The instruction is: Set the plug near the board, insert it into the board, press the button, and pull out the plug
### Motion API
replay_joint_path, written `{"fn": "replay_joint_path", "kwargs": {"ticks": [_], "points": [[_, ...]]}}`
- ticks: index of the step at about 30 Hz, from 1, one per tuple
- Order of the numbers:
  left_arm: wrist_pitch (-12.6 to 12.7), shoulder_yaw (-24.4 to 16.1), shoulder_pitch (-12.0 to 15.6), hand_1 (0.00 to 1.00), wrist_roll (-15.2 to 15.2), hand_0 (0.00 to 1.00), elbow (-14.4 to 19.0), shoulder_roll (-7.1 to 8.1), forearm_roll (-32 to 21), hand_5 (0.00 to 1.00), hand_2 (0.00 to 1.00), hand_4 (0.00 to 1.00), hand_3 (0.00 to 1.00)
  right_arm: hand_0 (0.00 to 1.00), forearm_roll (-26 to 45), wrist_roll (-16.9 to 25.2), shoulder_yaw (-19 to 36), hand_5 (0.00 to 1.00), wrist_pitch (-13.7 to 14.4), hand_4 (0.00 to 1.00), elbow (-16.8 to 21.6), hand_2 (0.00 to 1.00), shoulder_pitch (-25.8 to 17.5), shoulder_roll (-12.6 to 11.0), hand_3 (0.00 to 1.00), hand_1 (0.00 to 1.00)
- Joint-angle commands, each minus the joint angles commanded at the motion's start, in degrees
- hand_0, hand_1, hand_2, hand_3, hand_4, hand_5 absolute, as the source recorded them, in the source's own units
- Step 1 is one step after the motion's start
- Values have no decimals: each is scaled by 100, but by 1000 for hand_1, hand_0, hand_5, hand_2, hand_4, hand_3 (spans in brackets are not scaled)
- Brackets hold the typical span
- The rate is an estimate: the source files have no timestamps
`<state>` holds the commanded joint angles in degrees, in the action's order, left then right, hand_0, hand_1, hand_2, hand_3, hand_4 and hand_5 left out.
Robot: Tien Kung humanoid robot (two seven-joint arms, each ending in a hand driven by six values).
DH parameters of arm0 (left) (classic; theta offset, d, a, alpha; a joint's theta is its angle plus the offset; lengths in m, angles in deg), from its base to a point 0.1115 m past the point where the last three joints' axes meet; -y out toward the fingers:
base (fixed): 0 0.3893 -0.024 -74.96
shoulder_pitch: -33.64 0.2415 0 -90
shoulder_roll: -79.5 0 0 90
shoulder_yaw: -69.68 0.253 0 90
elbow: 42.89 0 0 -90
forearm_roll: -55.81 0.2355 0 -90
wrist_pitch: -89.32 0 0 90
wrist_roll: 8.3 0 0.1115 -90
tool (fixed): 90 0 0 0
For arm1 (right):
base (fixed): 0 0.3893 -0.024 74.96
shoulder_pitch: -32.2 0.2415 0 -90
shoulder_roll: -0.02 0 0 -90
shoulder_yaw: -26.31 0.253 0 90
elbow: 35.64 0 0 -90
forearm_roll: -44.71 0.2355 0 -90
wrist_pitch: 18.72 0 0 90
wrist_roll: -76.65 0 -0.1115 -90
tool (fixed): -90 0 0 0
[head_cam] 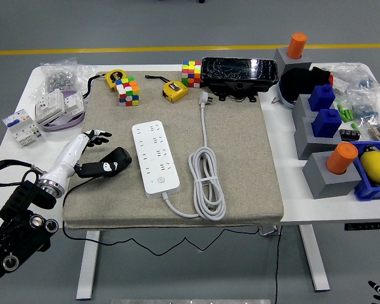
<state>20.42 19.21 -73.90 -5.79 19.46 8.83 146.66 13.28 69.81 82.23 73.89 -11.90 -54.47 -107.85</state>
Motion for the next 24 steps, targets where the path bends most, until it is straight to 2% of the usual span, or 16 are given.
{"fn": "replay_joint_path", "kwargs": {"ticks": [11, 12, 17, 18, 23, 24], "points": [[151, 200, -100, 707, -174, 720, -111, -72, 74, 303, 692, 998, 738, 563, -2, -2, 32, 502, 2, 968, 2, 626, -3, 15, 605, 641], [165, 212, -111, 647, -194, 565, -120, -81, 61, 170, 564, 977, 603, 562, -3, -3, 36, 501, 2, 967, 3, 626, -2, 14, 605, 641], [280, 246, -149, 647, -294, 565, -153, -124, 114, 170, 564, 977, 603, 562, -8, -4, 45, 501, 5, 967, 4, 626, 2, 10, 605, 641], [293, 255, -156, 536, -335, 509, -155, -129, 157, 73, 531, 837, 561, 562, -9, -4, 46, 500, 6, 967, 4, 626, 2, 10, 604, 641], [333, 262, -174, 536, -439, 509, -148, -149, 214, 73, 531, 837, 561, 562, -8, -4, 49, 500, 5, 967, 8, 626, -6, 15, 604, 641], [344, 262, -177, 452, -437, 405, -144, -151, 212, 2, 506, 766, 556, 563, -8, -5, 50, 500, 4, 967, 8, 625, -6, 14, 604, 641]]}}
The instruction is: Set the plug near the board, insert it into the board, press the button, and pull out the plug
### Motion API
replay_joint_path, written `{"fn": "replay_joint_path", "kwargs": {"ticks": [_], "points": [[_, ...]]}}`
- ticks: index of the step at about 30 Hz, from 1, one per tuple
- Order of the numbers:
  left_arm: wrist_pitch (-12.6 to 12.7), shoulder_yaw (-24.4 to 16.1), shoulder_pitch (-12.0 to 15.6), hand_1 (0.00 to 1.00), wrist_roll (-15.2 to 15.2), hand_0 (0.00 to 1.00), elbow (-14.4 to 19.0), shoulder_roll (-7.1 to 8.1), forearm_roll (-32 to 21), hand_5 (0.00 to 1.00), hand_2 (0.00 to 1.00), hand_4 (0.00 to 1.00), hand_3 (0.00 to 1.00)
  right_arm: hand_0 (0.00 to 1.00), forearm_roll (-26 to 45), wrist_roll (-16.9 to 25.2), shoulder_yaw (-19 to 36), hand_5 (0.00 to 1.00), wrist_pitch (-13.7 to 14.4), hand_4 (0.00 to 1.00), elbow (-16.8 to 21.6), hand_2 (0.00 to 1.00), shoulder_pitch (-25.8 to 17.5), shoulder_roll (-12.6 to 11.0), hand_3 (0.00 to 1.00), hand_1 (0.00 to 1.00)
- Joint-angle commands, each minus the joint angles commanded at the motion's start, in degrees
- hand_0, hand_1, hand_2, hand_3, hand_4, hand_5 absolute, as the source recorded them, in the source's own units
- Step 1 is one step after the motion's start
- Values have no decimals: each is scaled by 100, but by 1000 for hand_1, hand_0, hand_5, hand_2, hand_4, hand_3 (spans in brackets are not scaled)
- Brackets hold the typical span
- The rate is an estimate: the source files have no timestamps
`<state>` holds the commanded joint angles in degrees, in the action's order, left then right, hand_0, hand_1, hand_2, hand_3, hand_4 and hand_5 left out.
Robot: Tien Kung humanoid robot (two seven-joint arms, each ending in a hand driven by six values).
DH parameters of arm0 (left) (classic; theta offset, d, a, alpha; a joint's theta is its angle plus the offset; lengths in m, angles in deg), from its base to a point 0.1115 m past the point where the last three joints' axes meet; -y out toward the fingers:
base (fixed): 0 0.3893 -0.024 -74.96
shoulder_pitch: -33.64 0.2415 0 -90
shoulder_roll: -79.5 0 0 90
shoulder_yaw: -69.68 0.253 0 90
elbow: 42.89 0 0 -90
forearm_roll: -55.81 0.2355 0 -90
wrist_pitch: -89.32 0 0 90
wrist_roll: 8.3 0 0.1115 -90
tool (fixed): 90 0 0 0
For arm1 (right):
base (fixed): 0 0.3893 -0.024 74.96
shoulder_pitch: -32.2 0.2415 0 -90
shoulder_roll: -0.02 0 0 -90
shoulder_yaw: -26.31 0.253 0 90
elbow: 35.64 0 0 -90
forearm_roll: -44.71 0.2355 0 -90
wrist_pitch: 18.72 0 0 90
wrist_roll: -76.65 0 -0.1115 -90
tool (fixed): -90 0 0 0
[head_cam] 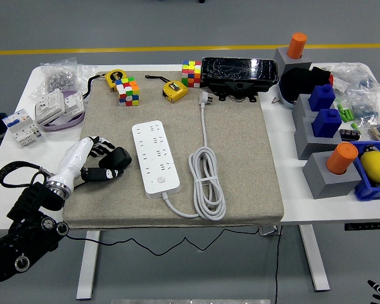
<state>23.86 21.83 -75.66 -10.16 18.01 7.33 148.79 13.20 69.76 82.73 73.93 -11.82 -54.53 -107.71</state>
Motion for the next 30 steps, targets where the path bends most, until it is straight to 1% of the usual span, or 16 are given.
{"fn": "replay_joint_path", "kwargs": {"ticks": [3, 5, 6, 11, 12, 14, 18, 21, 24, 25, 30], "points": [[39, 2, -1, 452, 1, 405, 23, 4, -13, 2, 506, 766, 556, 563, 1, 1, 16, 500, 3, 967, 0, 625, -7, 3, 604, 641], [22, -4, -5, 452, -48, 405, 31, 4, 7, 2, 506, 766, 556, 563, -2, -2, 25, 500, 3, 967, -4, 625, -9, 0, 604, 641], [8, -8, -4, 408, -63, 360, 33, 4, 7, 2, 476, 693, 543, 562, -2, -2, 31, 500, 3, 967, -4, 626, -12, 0, 605, 641], [-49, -83, 48, 408, -91, 360, 99, 5, 53, 2, 476, 693, 543, 562, -9, 0, 46, 500, 5, 967, 4, 626, -30, 0, 605, 641], [-47, -106, 62, 397, -55, 353, 138, 9, 4, 2, 467, 677, 538, 562, -9, 1, 47, 500, 4, 967, 3, 626, -37, 3, 604, 640], [-38, -133, 75, 397, 11, 353, 184, 15, -60, 2, 467, 677, 538, 562, -9, 0, 49, 500, 3, 967, 4, 626, -44, 7, 604, 640], [-25, -188, 68, 393, 251, 349, 317, 37, -232, 2, 459, 671, 536, 563, -8, -3, 47, 499, 3, 966, 1, 625, -54, 9, 605, 640], [-121, -183, 25, 393, 465, 349, 401, 68, -411, 2, 459, 671, 536, 563, -8, -3, 63, 499, 7, 966, 5, 625, -52, 9, 605, 640], [-363, -119, -54, 397, 670, 350, 419, 106, -607, 2, 459, 660, 536, 563, -8, -4, 72, 499, 11, 967, 4, 626, -46, 5, 604, 640], [-462, -37, -117, 397, 693, 350, 406, 125, -643, 2, 459, 660, 536, 563, -7, -6, 70, 499, 9, 967, 5, 626, -44, 3, 604, 640], [-584, 167, -260, 402, 632, 353, 347, 153, -613, 2, 460, 654, 537, 562, -2, -4, 60, 499, 10, 966, 4, 625, -44, 6, 604, 642]]}}
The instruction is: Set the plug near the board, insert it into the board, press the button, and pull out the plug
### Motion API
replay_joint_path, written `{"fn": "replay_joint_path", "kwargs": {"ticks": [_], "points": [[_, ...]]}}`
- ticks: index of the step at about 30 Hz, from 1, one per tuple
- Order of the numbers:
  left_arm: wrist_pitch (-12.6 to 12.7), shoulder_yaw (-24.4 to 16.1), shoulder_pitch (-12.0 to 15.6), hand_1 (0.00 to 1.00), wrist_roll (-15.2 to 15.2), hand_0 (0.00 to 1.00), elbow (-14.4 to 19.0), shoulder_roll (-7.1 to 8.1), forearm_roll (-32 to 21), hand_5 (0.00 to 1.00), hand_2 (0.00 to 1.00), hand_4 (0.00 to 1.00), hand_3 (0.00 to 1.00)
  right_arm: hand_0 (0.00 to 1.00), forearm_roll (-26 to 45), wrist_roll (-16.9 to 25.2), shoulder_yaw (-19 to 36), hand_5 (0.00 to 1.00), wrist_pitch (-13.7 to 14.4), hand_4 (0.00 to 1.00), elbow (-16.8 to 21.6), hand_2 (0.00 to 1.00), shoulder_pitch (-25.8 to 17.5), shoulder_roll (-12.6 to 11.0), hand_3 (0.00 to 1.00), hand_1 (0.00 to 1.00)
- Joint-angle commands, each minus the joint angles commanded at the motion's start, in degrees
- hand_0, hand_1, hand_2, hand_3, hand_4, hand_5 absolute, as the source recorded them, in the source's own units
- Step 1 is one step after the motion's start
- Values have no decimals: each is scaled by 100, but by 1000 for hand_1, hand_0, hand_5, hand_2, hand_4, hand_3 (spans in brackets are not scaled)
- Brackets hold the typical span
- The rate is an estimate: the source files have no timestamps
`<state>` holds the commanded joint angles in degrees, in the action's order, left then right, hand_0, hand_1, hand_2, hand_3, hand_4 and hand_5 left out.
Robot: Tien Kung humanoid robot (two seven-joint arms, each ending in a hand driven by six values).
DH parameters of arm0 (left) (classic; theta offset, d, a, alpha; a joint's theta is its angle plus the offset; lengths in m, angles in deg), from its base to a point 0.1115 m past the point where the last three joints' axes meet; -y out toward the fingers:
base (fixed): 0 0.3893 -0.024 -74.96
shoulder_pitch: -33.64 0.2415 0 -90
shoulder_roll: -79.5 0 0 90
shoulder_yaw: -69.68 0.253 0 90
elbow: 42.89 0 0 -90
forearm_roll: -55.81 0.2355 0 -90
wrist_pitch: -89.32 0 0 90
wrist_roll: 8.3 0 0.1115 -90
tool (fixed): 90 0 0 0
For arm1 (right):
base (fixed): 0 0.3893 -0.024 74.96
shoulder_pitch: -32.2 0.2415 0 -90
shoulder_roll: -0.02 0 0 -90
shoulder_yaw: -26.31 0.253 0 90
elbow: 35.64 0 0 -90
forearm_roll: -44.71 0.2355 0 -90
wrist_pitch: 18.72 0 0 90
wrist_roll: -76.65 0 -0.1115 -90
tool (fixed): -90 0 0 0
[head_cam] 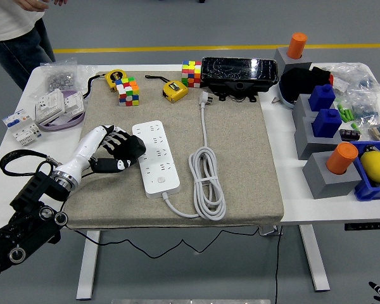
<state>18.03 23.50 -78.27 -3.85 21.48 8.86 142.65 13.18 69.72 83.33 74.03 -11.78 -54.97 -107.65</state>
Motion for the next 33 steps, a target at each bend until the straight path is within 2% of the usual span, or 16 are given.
{"fn": "replay_joint_path", "kwargs": {"ticks": [12, 29, 30, 33], "points": [[-60, 240, -231, 408, -178, 359, -139, 51, 221, 2, 463, 650, 539, 562, 12, 1, -7, 498, 2, 966, -3, 626, 8, -2, 603, 640], [-253, 322, -297, 412, -284, 365, -176, 96, 272, 2, 467, 652, 543, 560, 18, -1, -22, 498, 1, 966, 2, 626, 15, -8, 604, 641], [-277, 320, -297, 525, -301, 456, -177, 97, 281, 2, 543, 885, 570, 563, 17, -2, -21, 499, 1, 966, 1, 626, 16, -9, 604, 640], [-350, 306, -293, 525, -362, 456, -175, 98, 315, 2, 543, 885, 570, 563, 16, -2, -16, 499, 2, 966, 1, 626, 19, -10, 604, 640]]}}
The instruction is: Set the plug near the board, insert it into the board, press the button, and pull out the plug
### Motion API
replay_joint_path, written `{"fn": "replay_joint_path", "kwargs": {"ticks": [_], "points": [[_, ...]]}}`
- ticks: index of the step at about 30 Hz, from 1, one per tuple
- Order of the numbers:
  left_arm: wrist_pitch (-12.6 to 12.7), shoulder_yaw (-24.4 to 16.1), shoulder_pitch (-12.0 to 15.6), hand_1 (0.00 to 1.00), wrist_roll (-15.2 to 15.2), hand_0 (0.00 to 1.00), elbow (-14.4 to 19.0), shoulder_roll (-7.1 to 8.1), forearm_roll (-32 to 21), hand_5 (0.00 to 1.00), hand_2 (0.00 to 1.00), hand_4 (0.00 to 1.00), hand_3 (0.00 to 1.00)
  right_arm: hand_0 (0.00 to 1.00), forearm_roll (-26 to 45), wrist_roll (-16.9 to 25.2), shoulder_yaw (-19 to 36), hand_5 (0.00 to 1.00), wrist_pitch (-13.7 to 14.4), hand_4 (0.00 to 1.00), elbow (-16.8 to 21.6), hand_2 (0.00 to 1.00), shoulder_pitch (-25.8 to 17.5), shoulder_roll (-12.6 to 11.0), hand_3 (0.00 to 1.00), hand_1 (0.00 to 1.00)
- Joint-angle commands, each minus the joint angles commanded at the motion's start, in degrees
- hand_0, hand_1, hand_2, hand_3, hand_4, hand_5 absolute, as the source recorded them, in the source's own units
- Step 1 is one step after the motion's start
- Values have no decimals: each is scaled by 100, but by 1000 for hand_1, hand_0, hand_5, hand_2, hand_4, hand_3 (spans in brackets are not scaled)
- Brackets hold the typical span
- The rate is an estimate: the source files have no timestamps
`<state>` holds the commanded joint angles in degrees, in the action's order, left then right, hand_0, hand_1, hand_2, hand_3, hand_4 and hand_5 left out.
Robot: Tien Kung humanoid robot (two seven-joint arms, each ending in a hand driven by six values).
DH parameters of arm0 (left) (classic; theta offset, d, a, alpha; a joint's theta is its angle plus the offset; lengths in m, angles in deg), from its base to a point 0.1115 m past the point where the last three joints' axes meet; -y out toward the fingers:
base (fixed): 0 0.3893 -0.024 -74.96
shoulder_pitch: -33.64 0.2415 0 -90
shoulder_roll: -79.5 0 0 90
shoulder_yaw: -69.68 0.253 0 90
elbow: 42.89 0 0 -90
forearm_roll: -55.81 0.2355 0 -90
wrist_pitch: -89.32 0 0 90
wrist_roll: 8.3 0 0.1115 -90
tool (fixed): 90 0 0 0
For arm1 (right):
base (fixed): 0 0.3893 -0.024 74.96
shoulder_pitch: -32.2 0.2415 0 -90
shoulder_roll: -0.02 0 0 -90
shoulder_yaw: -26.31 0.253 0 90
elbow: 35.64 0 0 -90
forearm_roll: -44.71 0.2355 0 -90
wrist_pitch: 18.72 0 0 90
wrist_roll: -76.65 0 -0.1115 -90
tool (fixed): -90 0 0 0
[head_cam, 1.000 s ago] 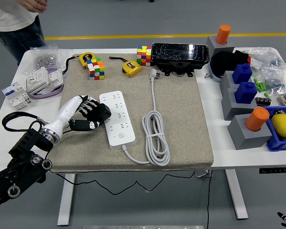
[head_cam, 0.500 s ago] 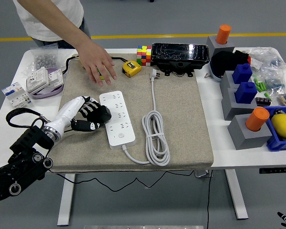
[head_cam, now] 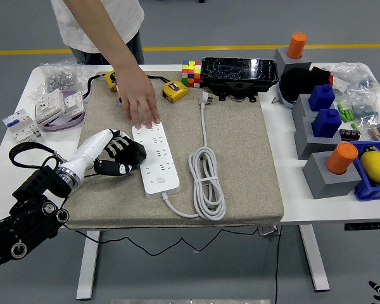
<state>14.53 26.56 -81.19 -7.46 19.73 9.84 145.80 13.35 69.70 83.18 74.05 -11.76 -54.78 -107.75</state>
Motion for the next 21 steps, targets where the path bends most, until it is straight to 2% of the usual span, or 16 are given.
{"fn": "replay_joint_path", "kwargs": {"ticks": [2, 3, 8, 9, 14, 15, 20, 21], "points": [[-40, -5, 4, 525, -31, 456, 3, 0, 16, 2, 543, 885, 570, 563, 1, 1, -4, 499, 0, 966, 2, 626, -1, -1, 604, 640], [-47, -5, 4, 649, -38, 491, 3, 1, 22, 88, 568, 991, 621, 562, 2, 1, -6, 498, 0, 965, 2, 626, -2, -1, 604, 640], [-79, -3, 6, 649, -47, 491, -6, 4, 59, 88, 568, 991, 621, 562, 4, 2, -14, 498, -4, 965, 3, 626, -4, 3, 604, 640], [-86, -5, 9, 676, -47, 506, -5, 4, 55, 169, 625, 998, 711, 562, 4, 2, -15, 498, -5, 965, 2, 626, -4, 3, 604, 640], [-60, -14, 15, 676, -12, 506, -1, 0, 42, 169, 625, 998, 711, 562, 4, 4, -19, 498, -7, 965, 3, 626, -2, -2, 604, 640], [-38, -15, 15, 683, 11, 517, 5, 1, 20, 230, 632, 998, 717, 562, 4, 4, -15, 497, -7, 965, 3, 626, -1, -1, 603, 640], [88, -60, 34, 683, 178, 517, 17, -10, -83, 230, 632, 998, 717, 562, -1, 4, -4, 497, -5, 965, 5, 626, -1, 1, 603, 640], [126, -77, 48, 695, 218, 522, 31, -13, -96, 295, 675, 998, 727, 562, -1, 4, -1, 497, -6, 965, 7, 626, -2, 1, 603, 640]]}}
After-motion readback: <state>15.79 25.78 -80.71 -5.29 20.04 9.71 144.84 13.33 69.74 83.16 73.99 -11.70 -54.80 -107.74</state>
